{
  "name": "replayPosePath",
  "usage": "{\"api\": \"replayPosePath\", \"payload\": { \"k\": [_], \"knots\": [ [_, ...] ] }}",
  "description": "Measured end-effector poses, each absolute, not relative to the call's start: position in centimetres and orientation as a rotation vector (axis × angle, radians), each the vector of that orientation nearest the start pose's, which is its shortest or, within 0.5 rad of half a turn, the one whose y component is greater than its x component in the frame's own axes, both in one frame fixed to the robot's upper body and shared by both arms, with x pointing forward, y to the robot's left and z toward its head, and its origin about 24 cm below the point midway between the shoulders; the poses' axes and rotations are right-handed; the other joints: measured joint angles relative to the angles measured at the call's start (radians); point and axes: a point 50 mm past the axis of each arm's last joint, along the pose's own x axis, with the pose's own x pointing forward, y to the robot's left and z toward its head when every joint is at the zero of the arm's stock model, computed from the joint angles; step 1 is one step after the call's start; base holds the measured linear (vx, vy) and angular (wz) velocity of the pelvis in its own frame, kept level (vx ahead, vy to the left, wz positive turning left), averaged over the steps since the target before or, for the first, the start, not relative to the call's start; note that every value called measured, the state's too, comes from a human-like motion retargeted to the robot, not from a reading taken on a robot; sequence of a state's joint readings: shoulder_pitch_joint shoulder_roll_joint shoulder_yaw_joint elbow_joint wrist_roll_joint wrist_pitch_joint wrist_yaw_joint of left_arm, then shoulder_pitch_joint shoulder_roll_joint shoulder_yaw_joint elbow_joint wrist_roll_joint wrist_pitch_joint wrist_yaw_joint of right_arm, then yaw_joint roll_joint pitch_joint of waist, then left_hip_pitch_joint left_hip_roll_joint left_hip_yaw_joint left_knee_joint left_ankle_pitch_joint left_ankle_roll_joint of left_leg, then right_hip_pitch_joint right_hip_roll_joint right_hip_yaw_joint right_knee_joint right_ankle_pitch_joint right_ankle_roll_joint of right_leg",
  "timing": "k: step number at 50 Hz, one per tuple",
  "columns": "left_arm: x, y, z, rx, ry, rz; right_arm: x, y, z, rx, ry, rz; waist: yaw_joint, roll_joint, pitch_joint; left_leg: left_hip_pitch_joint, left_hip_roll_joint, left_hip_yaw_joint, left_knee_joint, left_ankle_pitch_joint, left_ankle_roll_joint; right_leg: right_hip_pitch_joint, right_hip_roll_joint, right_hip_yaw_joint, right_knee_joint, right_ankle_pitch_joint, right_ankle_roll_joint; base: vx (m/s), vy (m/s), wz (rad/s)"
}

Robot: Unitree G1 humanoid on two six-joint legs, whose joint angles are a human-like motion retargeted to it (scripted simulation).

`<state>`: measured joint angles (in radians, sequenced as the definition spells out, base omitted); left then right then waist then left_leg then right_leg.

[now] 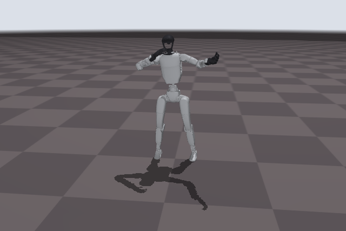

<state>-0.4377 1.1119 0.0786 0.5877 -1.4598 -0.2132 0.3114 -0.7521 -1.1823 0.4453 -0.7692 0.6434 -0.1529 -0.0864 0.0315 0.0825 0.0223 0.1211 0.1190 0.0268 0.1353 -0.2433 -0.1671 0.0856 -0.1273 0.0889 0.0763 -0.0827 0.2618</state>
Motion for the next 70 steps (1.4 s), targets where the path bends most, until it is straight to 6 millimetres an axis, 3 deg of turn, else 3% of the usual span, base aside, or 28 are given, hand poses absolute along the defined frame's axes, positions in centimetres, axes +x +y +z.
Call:
{"api": "replayPosePath", "payload": {
  "k": [3,5,7,8,10,12,15,16,20,22,25,28,30,32,33,38,40,43,47,50,52,53,56,59,61,63,65,70],
  "knots": [
    [26.2,42.3,23.3,-0.499,-0.466,0.705,18.2,-10.0,29.9,-0.521,-0.968,0.901,-0.011,-0.001,0.002,-0.004,0.000,-0.005,0.000,0.001,0.001,-0.001,0.000,-0.005,0.001,0.001,0.000,0.00,0.00,0.00],
    [26.6,40.5,24.1,-0.462,-0.499,0.591,19.7,-11.3,30.1,-0.527,-0.937,0.788,-0.014,-0.004,0.002,-0.005,0.003,-0.008,0.001,0.000,-0.002,-0.001,0.004,-0.008,0.001,0.002,0.000,0.00,0.00,0.00],
    [27.3,36.9,25.2,-0.367,-0.521,0.376,22.0,-13.9,30.5,-0.556,-0.888,0.607,-0.008,-0.011,0.001,-0.006,0.009,-0.012,0.003,-0.003,-0.009,0.000,0.009,-0.012,0.004,0.001,0.000,0.00,0.00,0.00],
    [27.5,34.9,25.7,-0.195,-0.492,0.219,23.3,-15.4,30.6,-0.589,-0.843,0.533,-0.004,-0.014,-0.002,-0.006,0.014,-0.013,0.007,-0.008,-0.016,0.002,0.015,-0.014,0.004,0.001,0.000,0.00,0.00,0.00],
    [27.6,29.7,26.6,-0.348,-0.546,-0.033,25.8,-19.1,30.5,-0.568,-0.781,0.278,0.004,-0.028,-0.010,-0.004,0.016,-0.015,0.004,-0.008,-0.017,0.003,0.016,-0.017,0.007,0.001,0.000,0.00,0.00,0.00],
    [26.9,24.2,27.7,-0.320,-0.560,-0.354,28.1,-23.3,30.3,-0.545,-0.689,0.054,0.017,-0.040,-0.005,0.001,0.022,-0.015,0.004,-0.014,-0.025,0.007,0.023,-0.018,0.008,0.000,0.000,0.00,0.00,0.00],
    [24.1,16.4,28.3,-0.249,-0.544,-0.848,30.4,-30.4,29.0,-0.558,-0.475,-0.229,0.034,-0.060,-0.005,0.008,0.027,-0.016,0.004,-0.019,-0.030,0.013,0.028,-0.019,0.010,0.000,0.000,0.00,0.00,0.00],
    [23.0,14.4,28.2,-0.280,-0.532,-0.981,30.7,-32.1,28.5,-0.386,-0.464,-0.326,0.037,-0.066,-0.004,0.010,0.030,-0.017,0.004,-0.021,-0.033,0.015,0.031,-0.019,0.011,0.001,0.000,0.00,0.00,0.00],
    [18.7,9.6,27.7,-0.306,-0.486,-1.386,30.5,-37.1,26.8,-0.085,-0.395,-0.572,0.054,-0.081,0.003,0.017,0.039,-0.014,0.005,-0.025,-0.041,0.022,0.041,-0.016,0.009,0.004,0.000,0.00,0.00,0.00],
    [18.3,9.6,27.6,-0.277,-0.504,-1.398,30.1,-37.6,26.9,-0.075,-0.414,-0.589,0.063,-0.086,0.010,0.019,0.040,-0.012,0.006,-0.026,-0.043,0.023,0.043,-0.014,0.008,0.004,0.000,0.00,0.00,0.00],
    [20.2,11.9,27.7,-0.206,-0.566,-1.189,29.6,-36.0,27.5,-0.142,-0.470,-0.493,0.071,-0.089,0.018,0.022,0.040,-0.008,0.006,-0.026,-0.044,0.025,0.042,-0.011,0.007,0.004,0.000,0.00,0.00,0.00],
    [23.6,17.3,27.5,-0.137,-0.585,-0.802,29.0,-31.5,28.6,-0.234,-0.554,-0.265,0.063,-0.082,0.020,0.022,0.036,-0.007,0.005,-0.024,-0.040,0.024,0.037,-0.011,0.008,0.002,0.000,0.00,0.00,0.00],
    [25.7,21.8,26.6,-0.057,-0.548,-0.548,28.5,-28.1,29.5,-0.573,-0.551,-0.023,0.059,-0.076,0.016,0.020,0.031,-0.006,0.007,-0.023,-0.030,0.022,0.033,-0.009,0.007,0.001,0.000,0.00,0.00,0.00],
    [27.3,26.9,25.3,-0.083,-0.493,-0.219,26.8,-22.9,30.4,-0.395,-0.722,0.119,0.046,-0.068,0.013,0.018,0.028,-0.006,0.007,-0.022,-0.029,0.022,0.029,-0.009,0.005,-0.001,0.000,0.00,0.00,0.00],
    [27.7,29.4,24.4,-0.092,-0.455,-0.075,25.8,-20.4,30.7,-0.427,-0.776,0.227,0.040,-0.064,0.011,0.017,0.026,-0.006,0.007,-0.021,-0.026,0.021,0.026,-0.008,0.005,-0.002,0.000,0.00,0.00,0.00],
    [27.3,39.2,19.6,-0.484,-0.359,0.519,18.8,-10.5,30.6,-0.396,-0.988,0.835,0.010,-0.055,0.004,0.012,0.006,-0.009,0.003,-0.011,-0.006,0.015,0.006,-0.009,0.005,-0.006,0.000,0.00,0.00,0.00],
    [26.4,41.4,18.7,-0.618,-0.379,0.683,16.1,-8.5,30.1,-0.351,-1.026,1.045,0.003,-0.056,0.001,0.010,0.001,-0.009,0.001,-0.008,-0.001,0.014,0.000,-0.008,0.003,-0.006,0.000,0.00,0.00,0.00],
    [25.2,42.8,19.2,-0.656,-0.445,0.763,14.4,-7.6,29.9,-0.340,-1.066,1.173,-0.011,-0.054,0.003,0.008,0.000,-0.011,0.003,-0.008,0.000,0.014,-0.001,-0.009,0.003,-0.006,0.000,0.00,0.00,0.00],
    [25.4,40.7,20.8,-0.614,-0.505,0.609,17.4,-9.3,30.5,-0.389,-1.056,0.929,-0.013,-0.052,0.010,0.012,0.006,-0.010,0.004,-0.012,-0.002,0.017,0.006,-0.009,0.003,-0.005,0.000,0.00,0.00,0.00],
    [26.1,35.6,22.7,-0.573,-0.545,0.320,21.8,-13.1,30.9,-0.457,-0.972,0.599,0.003,-0.055,0.015,0.017,0.014,-0.007,0.003,-0.016,-0.007,0.018,0.014,-0.007,0.007,-0.005,0.000,0.00,0.00,0.00],
    [26.2,31.3,24.1,-0.309,-0.528,0.015,24.9,-16.7,30.6,-0.519,-0.862,0.412,0.016,-0.059,0.012,0.020,0.023,-0.004,0.008,-0.023,-0.019,0.021,0.024,-0.005,0.008,-0.004,0.000,0.00,0.00,0.00],
    [25.9,28.7,24.9,-0.438,-0.569,-0.104,26.3,-18.8,30.3,-0.498,-0.819,0.270,0.022,-0.063,0.014,0.023,0.023,-0.003,0.005,-0.023,-0.017,0.021,0.024,-0.004,0.009,-0.004,0.000,0.00,0.00,0.00],
    [24.0,20.9,26.4,-0.423,-0.591,-0.533,29.6,-25.8,28.6,-0.478,-0.634,-0.108,0.044,-0.075,0.015,0.029,0.026,0.000,0.002,-0.025,-0.020,0.023,0.028,-0.001,0.011,-0.004,0.000,0.00,0.00,0.00],
    [20.8,14.4,26.6,-0.409,-0.557,-0.950,30.7,-32.6,26.3,-0.512,-0.444,-0.490,0.064,-0.087,0.017,0.034,0.029,0.003,-0.002,-0.025,-0.021,0.024,0.031,0.001,0.012,-0.003,0.000,0.00,0.00,0.00],
    [18.8,11.9,26.6,-0.395,-0.535,-1.159,30.3,-35.5,25.2,-0.521,-0.374,-0.699,0.074,-0.092,0.020,0.036,0.032,0.004,-0.003,-0.026,-0.024,0.025,0.034,0.002,0.011,-0.002,0.000,0.00,0.00,0.00],
    [17.8,10.8,26.9,-0.319,-0.563,-1.258,29.7,-37.0,24.6,-0.488,-0.354,-0.791,0.083,-0.096,0.026,0.036,0.033,0.003,-0.003,-0.026,-0.027,0.025,0.036,0.002,0.012,-0.002,0.000,0.00,0.00,0.00],
    [18.1,11.3,27.3,-0.209,-0.628,-1.219,29.3,-37.3,24.4,-0.419,-0.362,-0.761,0.088,-0.099,0.032,0.035,0.034,0.003,0.000,-0.026,-0.031,0.025,0.036,0.002,0.013,-0.002,0.000,0.00,0.00,0.00],
    [22.5,17.5,27.6,-0.031,-0.671,-0.745,28.8,-33.9,25.6,-0.450,-0.446,-0.502,0.088,-0.095,0.037,0.030,0.029,0.003,0.001,-0.024,-0.032,0.023,0.031,0.000,0.010,-0.002,0.000,0.00,0.00,0.00]
  ]
}}
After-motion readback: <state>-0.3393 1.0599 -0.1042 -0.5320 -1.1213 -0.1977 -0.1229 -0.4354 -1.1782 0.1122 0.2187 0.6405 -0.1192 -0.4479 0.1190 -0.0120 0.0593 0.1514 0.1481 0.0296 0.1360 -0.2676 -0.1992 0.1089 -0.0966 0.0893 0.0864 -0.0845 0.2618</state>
